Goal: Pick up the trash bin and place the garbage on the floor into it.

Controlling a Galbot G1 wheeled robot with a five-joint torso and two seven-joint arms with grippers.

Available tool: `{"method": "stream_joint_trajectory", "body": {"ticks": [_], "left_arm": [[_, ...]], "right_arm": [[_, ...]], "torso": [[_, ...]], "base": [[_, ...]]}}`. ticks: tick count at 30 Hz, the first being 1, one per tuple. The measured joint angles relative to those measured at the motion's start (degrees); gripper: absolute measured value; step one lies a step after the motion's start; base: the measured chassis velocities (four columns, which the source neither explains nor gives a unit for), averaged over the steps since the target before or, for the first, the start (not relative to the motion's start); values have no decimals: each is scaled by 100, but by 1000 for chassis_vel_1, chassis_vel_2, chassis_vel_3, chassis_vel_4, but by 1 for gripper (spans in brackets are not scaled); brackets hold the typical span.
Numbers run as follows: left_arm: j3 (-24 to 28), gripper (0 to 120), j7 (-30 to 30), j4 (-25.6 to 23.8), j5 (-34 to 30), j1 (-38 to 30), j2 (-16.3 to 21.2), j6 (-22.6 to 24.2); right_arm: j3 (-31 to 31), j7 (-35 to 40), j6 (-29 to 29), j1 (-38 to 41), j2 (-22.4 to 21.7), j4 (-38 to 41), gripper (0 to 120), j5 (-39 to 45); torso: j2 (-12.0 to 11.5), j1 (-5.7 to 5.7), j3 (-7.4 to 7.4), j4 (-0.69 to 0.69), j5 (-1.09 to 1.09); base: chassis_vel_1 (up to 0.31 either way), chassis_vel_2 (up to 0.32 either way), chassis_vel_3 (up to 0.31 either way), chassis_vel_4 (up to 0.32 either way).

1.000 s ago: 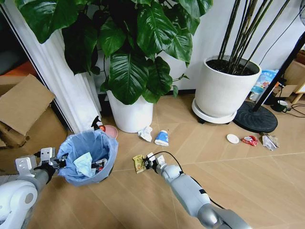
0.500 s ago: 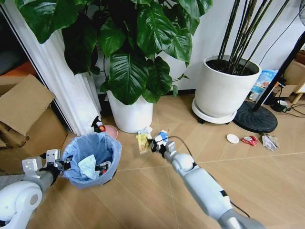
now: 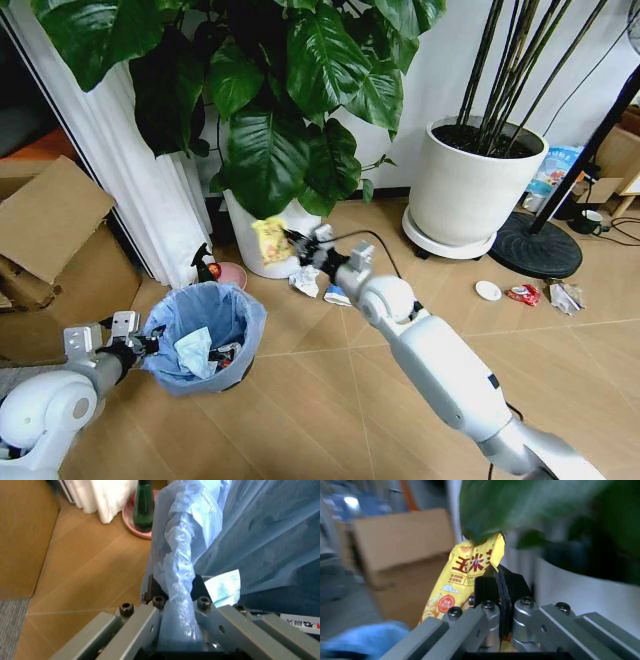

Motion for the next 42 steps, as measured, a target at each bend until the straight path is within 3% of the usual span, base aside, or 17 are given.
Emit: {"method": "stream_joint_trajectory", "body": {"ticks": [8, 20, 33, 42], "left_arm": [[46, 0, 178, 91, -70, -195, 251, 0], [-10, 0, 248, 172, -79, -239, 357, 0], [-41, 0, 248, 106, -115, -248, 383, 0], [-75, 0, 215, 93, -9, -204, 202, 0]], "right_arm": [[-892, 151, -194, 215, 95, 357, 0, 215], [-1353, 161, -303, 387, 95, 366, 0, 218], [-1585, 232, -327, 451, 94, 223, 45, 124], [-991, 908, -514, 211, -34, 472, 81, 140]], "torso": [[0, 0, 0, -1, 0], [0, 0, 0, -1, 0], [0, 0, 0, -1, 1], [0, 0, 0, -1, 2]], "base": [[0, 0, 0, 0], [0, 0, 0, 0], [0, 0, 0, 0], [0, 0, 0, 0]]}}
